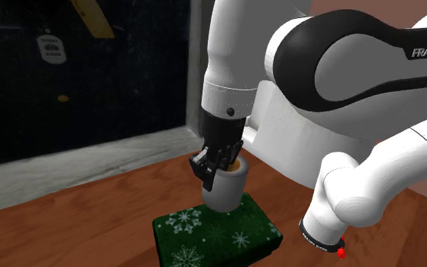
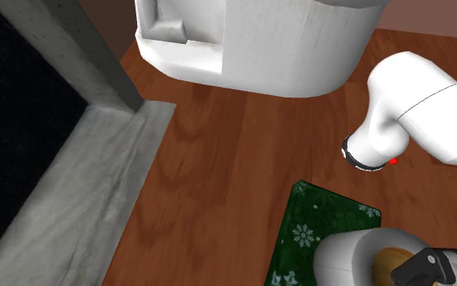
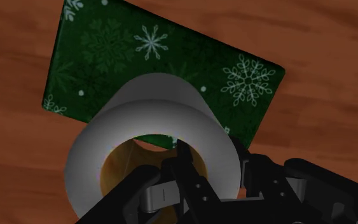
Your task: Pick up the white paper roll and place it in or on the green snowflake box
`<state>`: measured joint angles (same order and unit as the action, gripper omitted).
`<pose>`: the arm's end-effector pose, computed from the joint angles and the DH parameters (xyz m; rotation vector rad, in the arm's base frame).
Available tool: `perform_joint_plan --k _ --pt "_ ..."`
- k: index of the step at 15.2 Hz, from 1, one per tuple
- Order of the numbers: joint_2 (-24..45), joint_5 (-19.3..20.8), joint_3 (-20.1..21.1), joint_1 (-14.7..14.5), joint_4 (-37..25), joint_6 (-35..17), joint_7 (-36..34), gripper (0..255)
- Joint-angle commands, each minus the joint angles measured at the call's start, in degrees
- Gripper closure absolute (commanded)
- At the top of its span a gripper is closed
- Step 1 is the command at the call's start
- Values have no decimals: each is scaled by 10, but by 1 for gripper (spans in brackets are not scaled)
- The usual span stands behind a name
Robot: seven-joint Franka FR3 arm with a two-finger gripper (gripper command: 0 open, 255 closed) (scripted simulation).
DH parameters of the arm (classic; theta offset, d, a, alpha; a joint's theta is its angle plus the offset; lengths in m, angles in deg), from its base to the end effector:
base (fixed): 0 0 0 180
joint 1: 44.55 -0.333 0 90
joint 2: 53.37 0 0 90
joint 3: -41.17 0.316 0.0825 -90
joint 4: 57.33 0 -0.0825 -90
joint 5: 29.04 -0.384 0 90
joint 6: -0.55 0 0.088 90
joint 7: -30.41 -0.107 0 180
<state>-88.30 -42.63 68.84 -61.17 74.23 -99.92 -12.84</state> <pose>0.2450 0.3088 0.5437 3.1217 -0.1540 0.0565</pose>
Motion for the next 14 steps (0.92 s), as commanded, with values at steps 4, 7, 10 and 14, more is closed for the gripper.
perform_joint_plan --k 4,7,10,14 --pt "-6 -11 13 -7 30 -26 -10 255" --pt "-4 -14 19 -9 51 -49 -10 255" --pt "-2 -18 25 -10 72 -72 -10 255" --pt "4 -23 33 -11 98 -104 -10 255"
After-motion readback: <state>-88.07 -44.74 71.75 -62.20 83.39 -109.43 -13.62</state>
